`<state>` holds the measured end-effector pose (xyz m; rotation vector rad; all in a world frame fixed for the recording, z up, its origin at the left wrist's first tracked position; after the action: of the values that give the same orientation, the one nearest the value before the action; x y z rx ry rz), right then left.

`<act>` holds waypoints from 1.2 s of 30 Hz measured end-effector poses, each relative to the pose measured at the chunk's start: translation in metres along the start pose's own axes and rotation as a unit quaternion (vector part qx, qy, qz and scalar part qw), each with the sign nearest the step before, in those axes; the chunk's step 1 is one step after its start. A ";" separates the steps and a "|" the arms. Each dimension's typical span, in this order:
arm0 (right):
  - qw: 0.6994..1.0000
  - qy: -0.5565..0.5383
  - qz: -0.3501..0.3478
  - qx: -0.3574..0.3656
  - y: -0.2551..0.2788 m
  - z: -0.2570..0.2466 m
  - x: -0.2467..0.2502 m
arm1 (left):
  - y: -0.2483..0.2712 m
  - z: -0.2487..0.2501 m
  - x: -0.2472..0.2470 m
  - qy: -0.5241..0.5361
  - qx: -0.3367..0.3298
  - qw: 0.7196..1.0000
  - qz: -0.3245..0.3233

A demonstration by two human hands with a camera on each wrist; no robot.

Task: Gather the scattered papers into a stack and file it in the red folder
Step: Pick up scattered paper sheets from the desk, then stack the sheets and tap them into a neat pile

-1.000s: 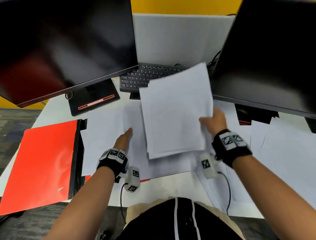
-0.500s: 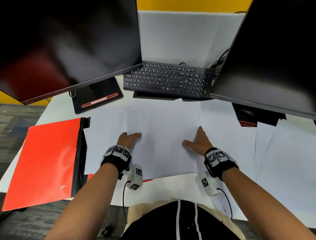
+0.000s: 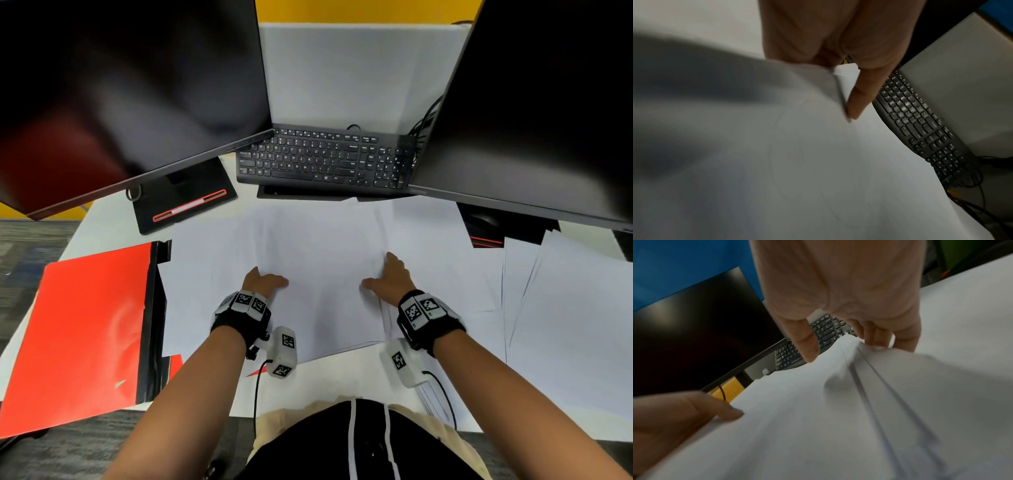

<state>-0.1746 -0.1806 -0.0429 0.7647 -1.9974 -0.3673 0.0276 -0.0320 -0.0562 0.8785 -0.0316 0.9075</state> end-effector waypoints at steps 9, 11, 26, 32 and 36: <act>0.997 -0.068 0.037 -0.006 -0.012 0.008 0.020 | 0.030 0.007 0.012 0.051 -0.236 0.970 0.042; 0.986 -0.165 0.029 0.020 -0.015 0.005 0.028 | 0.033 0.011 0.023 0.112 -0.238 0.965 0.005; 0.836 -0.446 0.150 0.283 0.030 -0.048 0.081 | 0.065 0.056 0.015 0.283 -0.298 0.911 -0.030; 0.805 -0.525 0.114 0.253 0.036 -0.037 0.080 | 0.070 0.063 0.012 0.302 -0.303 0.902 -0.061; 0.792 -0.547 0.113 0.244 0.031 -0.044 0.076 | 0.072 0.071 0.008 0.299 -0.293 0.905 -0.078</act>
<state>-0.1769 -0.2045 0.0473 0.6428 -3.3484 -0.1295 0.0052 -0.0526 0.0407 0.0200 0.2820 0.9139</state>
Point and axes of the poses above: each hand's wrist, its own y-axis away from the middle knuckle, its own x-axis out of the back of the hand, z = x × y, the point moved 1 cm from there along -y, towards the middle knuckle, and after that the axes turned 4 degrees about z, right-handed, at the moved point
